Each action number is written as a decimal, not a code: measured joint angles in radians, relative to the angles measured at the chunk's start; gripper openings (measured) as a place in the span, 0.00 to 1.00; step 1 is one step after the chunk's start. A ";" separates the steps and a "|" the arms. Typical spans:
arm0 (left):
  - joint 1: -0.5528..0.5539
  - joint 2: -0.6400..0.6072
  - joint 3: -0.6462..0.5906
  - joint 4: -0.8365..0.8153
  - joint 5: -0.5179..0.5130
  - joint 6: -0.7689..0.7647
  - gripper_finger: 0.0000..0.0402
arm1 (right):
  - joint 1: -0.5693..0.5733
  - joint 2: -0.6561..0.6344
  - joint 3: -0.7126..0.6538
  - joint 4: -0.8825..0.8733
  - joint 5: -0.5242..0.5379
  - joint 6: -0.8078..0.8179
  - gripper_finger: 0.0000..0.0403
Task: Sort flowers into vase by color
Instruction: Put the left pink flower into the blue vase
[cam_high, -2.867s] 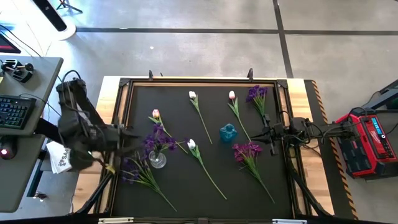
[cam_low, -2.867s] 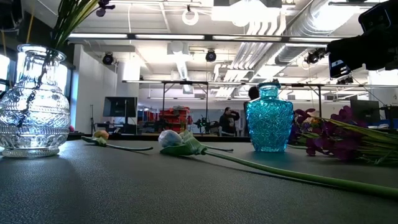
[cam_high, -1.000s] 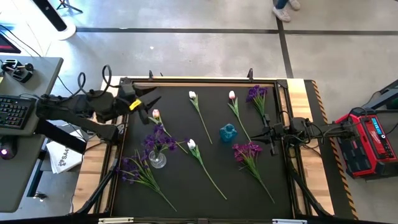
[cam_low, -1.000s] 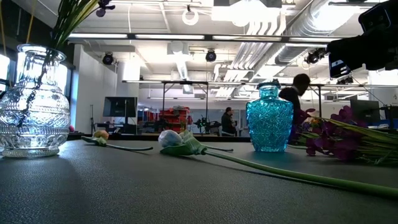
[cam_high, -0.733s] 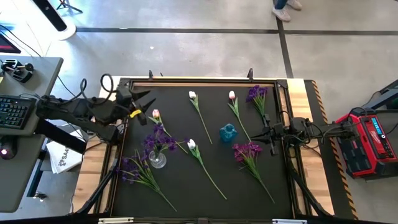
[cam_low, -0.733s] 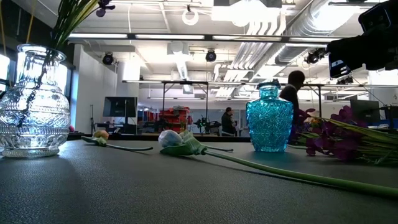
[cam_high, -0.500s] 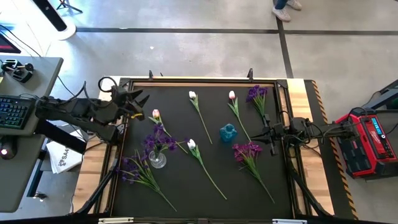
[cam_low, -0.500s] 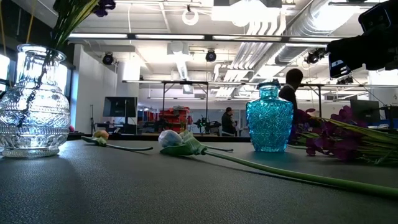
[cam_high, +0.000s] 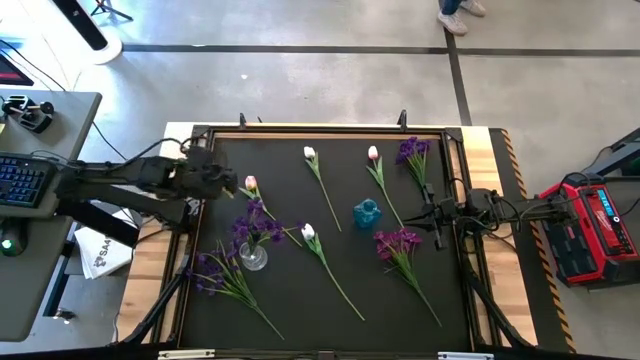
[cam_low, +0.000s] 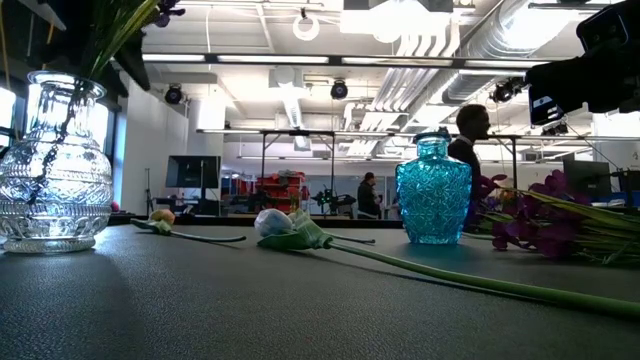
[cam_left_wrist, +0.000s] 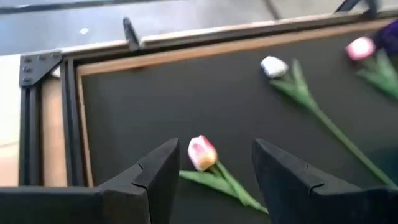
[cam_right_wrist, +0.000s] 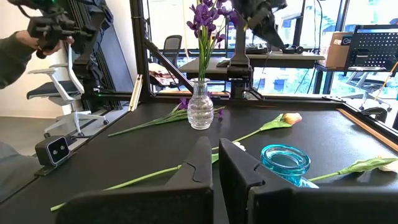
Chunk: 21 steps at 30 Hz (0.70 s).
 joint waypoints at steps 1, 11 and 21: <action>0.008 0.019 0.000 0.000 0.018 0.007 0.46 | 0.000 0.000 0.000 0.000 0.000 0.000 0.00; 0.013 0.153 0.000 -0.169 0.267 -0.046 0.46 | 0.000 0.000 0.000 0.000 0.000 0.000 0.00; 0.014 0.159 -0.003 -0.184 0.281 -0.102 0.46 | 0.000 0.000 0.000 0.000 0.000 0.000 0.00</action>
